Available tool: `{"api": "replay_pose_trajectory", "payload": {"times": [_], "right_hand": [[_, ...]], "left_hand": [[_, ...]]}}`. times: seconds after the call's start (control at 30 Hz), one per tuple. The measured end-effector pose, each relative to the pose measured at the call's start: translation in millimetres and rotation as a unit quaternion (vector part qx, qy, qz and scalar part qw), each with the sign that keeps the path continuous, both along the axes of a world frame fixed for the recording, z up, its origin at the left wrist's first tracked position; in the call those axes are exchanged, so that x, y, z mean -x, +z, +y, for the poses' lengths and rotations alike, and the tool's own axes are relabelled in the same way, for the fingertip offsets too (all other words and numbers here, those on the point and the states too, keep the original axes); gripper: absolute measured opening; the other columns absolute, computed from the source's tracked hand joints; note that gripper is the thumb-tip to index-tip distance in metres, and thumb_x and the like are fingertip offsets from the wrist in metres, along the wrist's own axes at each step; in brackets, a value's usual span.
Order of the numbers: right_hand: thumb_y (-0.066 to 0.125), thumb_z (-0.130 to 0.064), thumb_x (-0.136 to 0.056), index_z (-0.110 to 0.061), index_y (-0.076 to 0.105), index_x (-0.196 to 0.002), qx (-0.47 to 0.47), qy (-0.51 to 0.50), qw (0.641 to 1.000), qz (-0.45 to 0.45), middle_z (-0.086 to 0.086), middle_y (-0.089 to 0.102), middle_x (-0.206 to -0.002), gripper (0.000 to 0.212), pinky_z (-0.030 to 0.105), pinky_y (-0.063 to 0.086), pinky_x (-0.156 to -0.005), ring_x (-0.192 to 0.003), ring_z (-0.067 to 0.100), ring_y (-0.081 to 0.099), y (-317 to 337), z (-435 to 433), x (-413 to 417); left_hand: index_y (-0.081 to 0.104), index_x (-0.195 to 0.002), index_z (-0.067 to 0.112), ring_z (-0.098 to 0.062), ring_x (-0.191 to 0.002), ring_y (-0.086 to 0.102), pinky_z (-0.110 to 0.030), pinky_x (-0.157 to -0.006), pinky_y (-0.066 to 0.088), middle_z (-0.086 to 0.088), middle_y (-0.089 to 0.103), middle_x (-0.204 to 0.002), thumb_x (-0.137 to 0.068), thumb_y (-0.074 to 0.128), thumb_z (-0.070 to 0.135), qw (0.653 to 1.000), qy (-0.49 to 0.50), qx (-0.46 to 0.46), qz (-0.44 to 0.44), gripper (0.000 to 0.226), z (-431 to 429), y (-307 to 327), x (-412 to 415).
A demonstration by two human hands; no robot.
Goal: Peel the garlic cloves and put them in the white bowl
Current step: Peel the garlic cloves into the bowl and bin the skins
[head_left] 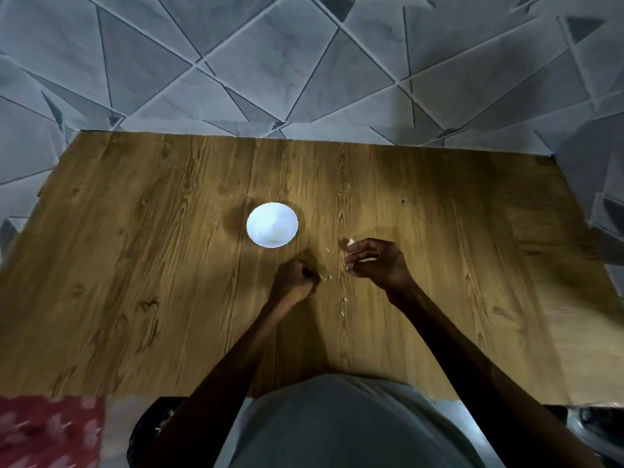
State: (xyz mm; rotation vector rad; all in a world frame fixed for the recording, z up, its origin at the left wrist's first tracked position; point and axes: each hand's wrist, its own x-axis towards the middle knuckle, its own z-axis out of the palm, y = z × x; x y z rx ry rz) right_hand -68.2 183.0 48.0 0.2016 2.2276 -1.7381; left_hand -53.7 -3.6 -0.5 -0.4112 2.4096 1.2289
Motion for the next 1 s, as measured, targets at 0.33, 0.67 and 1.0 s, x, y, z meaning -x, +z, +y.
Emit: {"api": "replay_pose_trajectory", "payload": {"times": [0.33,0.67,1.0], "right_hand": [[0.076,-0.002,-0.081,-0.004,0.07,-0.097,-0.05,0.01,0.998,0.021,0.005,0.075,-0.086,0.017,0.021,0.058,-0.064,-0.078,0.013,0.074,-25.7,1.6,-2.3],[0.077,0.0,-0.079,-0.001,0.069,-0.097,0.021,0.001,0.999,-0.027,0.015,0.074,-0.088,0.019,0.034,0.062,-0.071,-0.081,0.025,0.074,-33.5,2.1,-3.6],[0.074,0.005,-0.079,0.008,0.065,-0.106,0.13,0.023,0.988,-0.085,0.027,0.071,-0.096,0.029,0.033,0.059,-0.071,-0.082,0.028,0.072,-38.4,-8.9,-5.6]], "left_hand": [[0.075,-0.095,0.015,-0.014,-0.093,0.067,-0.026,-0.089,0.048,0.002,0.073,-0.101,-0.085,0.075,0.026,0.995,-0.065,0.07,0.042,0.015,4.9,-14.9,2.6],[0.074,-0.099,0.017,-0.013,-0.099,0.065,-0.024,-0.089,0.05,0.002,0.072,-0.104,-0.089,0.062,0.003,0.995,-0.059,-0.022,0.081,0.022,-2.7,-17.4,-5.2],[0.074,-0.086,0.013,-0.011,-0.071,0.068,-0.03,-0.069,0.057,-0.002,0.074,-0.079,-0.083,0.073,0.003,0.974,0.025,-0.207,0.092,0.01,-5.9,-10.5,-18.3]]}}
